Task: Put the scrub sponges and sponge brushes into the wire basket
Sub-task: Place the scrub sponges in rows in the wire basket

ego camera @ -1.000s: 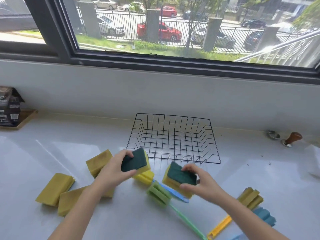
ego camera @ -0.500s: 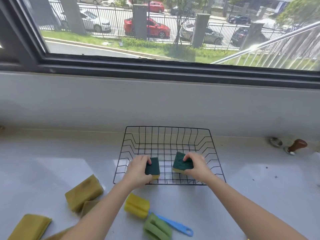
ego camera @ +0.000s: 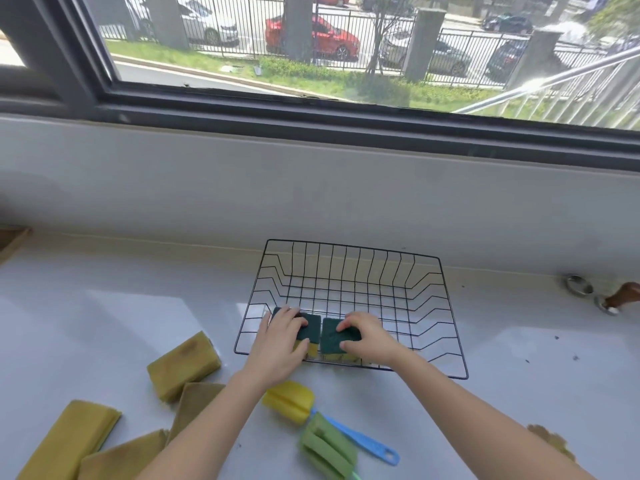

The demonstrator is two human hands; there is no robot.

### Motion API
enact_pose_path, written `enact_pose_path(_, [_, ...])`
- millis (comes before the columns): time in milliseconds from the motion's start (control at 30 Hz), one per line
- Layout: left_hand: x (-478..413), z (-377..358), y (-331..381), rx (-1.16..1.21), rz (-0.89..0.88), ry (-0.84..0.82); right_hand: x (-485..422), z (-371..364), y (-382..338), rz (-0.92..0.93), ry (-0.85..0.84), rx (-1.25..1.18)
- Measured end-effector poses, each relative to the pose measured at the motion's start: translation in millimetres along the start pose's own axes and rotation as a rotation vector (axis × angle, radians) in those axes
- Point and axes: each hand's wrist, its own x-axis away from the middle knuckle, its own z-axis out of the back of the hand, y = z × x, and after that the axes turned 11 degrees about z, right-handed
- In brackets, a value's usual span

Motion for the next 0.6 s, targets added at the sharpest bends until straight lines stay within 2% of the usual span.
enact_pose_path(267, [18.6, -6.4, 1.0, -0.063, -0.046, -0.022, 7.7, -7.4, 10.0, -0.172, 0.19, -0.095])
enact_pose_path(433, [16.8, -8.7, 2.4, -0.08, -0.08, 0.034, 5.7, -10.4, 11.8, -0.12, 0.22, -0.09])
enact_pose_path(600, [-3.6, -4.9, 8.1, -0.052, -0.112, 0.022, -1.7, -9.8, 12.9, -0.096, 0.231, -0.058])
